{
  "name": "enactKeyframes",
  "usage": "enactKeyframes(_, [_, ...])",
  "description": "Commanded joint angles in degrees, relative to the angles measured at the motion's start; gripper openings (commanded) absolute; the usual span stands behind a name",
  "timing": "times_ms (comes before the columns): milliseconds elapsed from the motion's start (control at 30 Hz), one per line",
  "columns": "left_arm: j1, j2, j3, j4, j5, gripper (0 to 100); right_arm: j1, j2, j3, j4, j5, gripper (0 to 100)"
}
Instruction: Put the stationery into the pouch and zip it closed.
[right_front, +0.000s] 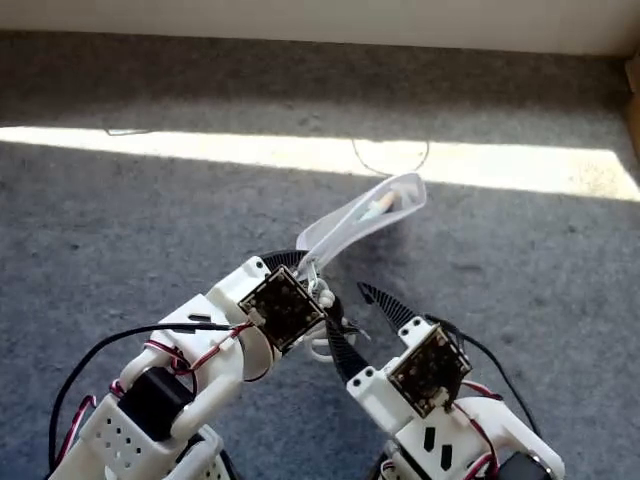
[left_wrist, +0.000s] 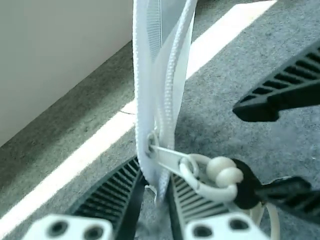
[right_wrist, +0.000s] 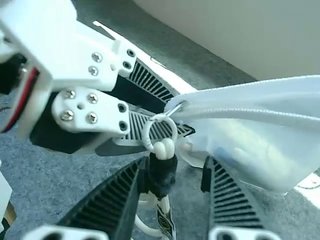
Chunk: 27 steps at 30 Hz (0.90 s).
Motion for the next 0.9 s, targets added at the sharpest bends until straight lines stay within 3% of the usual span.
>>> enactKeyframes(0, [-0.8,-1.4,-1.3,-0.9,0.6,0,-0.7,0.0,1.6,-4.4,0.6,16.6])
enactKeyframes(267, [-0.8,-1.4,-1.3,-0.8,0.6,1,-0.7,0.0,6.5,-8.6,0.7,15.8])
enactKeyframes(433, [-0.8,-1.4,-1.2,-0.8,0.6,1,-0.7,0.0,6.8,-8.7,6.2,4.2])
enactKeyframes(567, [-0.8,-1.4,-1.1,-0.8,0.6,1,-0.5,0.0,6.5,-8.6,7.0,0.8])
enactKeyframes(767, [-0.8,-1.4,-1.0,-0.8,0.6,1,0.0,0.0,6.4,-8.6,6.7,0.7])
enactKeyframes(867, [-0.7,-1.4,-0.9,-0.7,0.5,1,4.3,0.0,5.9,-9.5,6.5,0.7])
